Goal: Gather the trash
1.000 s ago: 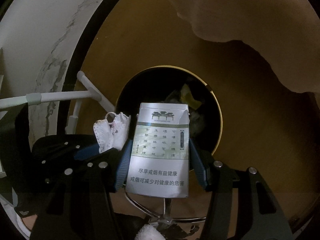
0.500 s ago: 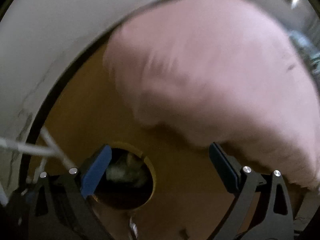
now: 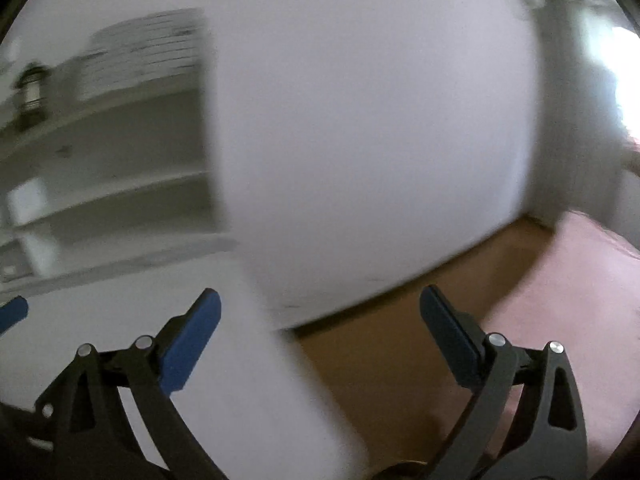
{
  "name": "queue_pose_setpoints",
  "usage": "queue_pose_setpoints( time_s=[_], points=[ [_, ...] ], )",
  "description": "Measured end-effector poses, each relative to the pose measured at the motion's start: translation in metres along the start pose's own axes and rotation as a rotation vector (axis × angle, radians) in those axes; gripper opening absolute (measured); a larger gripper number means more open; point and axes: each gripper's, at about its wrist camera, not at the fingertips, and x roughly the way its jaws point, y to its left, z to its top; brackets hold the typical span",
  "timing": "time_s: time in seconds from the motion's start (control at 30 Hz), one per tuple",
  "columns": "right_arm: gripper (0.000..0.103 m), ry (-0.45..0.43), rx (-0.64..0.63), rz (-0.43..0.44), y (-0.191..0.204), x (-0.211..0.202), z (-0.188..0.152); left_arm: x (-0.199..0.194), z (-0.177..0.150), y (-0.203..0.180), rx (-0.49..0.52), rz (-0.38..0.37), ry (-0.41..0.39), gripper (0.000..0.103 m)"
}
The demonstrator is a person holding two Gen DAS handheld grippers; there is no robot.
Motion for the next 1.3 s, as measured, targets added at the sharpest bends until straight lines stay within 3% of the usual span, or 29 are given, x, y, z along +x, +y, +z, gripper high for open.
queue_pose_setpoints(
  time_s=[0.1,0.23,0.3,0.47,0.6,0.9,1.3],
  points=[
    [0.096,0.009,-0.061,0.124,0.076,0.018,-0.001,-0.003,-0.019,0.069,-0.124,0.106,0.024,0.096],
    [0.096,0.017,-0.109,0.243,0.145,0.029,-0.009,0.004,-0.041,0.136,-0.238,0.216,0.056,0.096],
    [0.096,0.032,-0.129,0.27,0.168,0.039,-0.011,0.009,-0.049,0.161,-0.254,0.275,0.069,0.096],
    [0.096,0.062,-0.19,0.285,0.216,0.042,-0.03,0.022,-0.07,0.201,-0.297,0.307,0.099,0.096],
    [0.096,0.072,-0.197,0.28,0.229,0.047,-0.039,0.039,-0.071,0.219,-0.333,0.308,0.157,0.096],
    [0.096,0.089,-0.169,0.25,0.221,0.05,-0.041,0.042,-0.077,0.219,-0.344,0.303,0.181,0.096],
    [0.096,0.09,-0.174,0.253,0.221,0.046,-0.043,0.031,-0.073,0.208,-0.284,0.347,0.12,0.096]
  ],
)
